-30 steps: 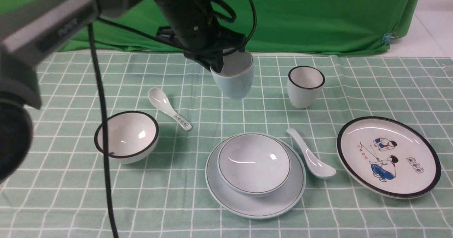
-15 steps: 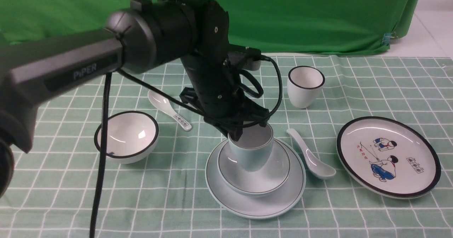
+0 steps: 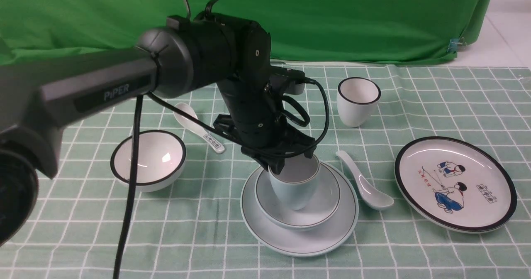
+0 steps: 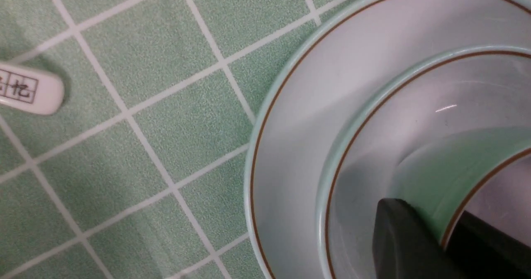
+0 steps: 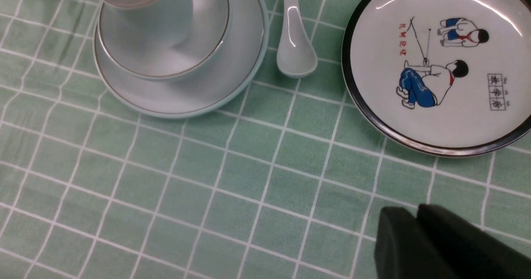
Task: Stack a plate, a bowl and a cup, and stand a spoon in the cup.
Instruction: Use the left arm to put the blue teacup into the blue rice bowl in the middle, then use the right arm to grab a blue soup spoon
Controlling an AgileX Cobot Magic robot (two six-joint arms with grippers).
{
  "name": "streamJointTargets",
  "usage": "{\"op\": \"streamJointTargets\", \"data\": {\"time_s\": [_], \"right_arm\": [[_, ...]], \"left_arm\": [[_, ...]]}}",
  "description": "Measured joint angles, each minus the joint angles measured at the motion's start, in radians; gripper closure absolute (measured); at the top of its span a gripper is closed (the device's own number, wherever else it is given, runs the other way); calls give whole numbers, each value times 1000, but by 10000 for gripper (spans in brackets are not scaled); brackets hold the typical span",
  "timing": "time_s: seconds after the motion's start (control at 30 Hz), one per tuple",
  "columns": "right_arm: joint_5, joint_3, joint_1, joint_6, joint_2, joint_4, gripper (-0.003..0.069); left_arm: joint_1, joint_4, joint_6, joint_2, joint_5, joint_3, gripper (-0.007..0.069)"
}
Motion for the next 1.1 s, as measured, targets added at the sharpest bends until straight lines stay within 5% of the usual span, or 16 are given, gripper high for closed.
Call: {"op": "streamJointTargets", "data": {"time_s": [0.23, 0.63, 0.73, 0.97, 1.1], "right_arm": [[0, 0, 0, 0, 0, 0, 569], [156, -225, 13, -26, 258, 1, 552], [150, -282, 48, -46, 359, -4, 535], [8, -447, 213, -4, 703, -128, 386], [-56, -517, 243, 14, 863, -168, 287]], "left_arm": [[0, -2, 0, 6, -3, 0, 539], [0, 27, -8, -24, 117, -143, 246], [-1, 71, -17, -77, 141, -164, 260], [-1, 166, -30, -335, 189, -94, 573], [-1, 171, -64, -500, 152, 61, 615]]}}
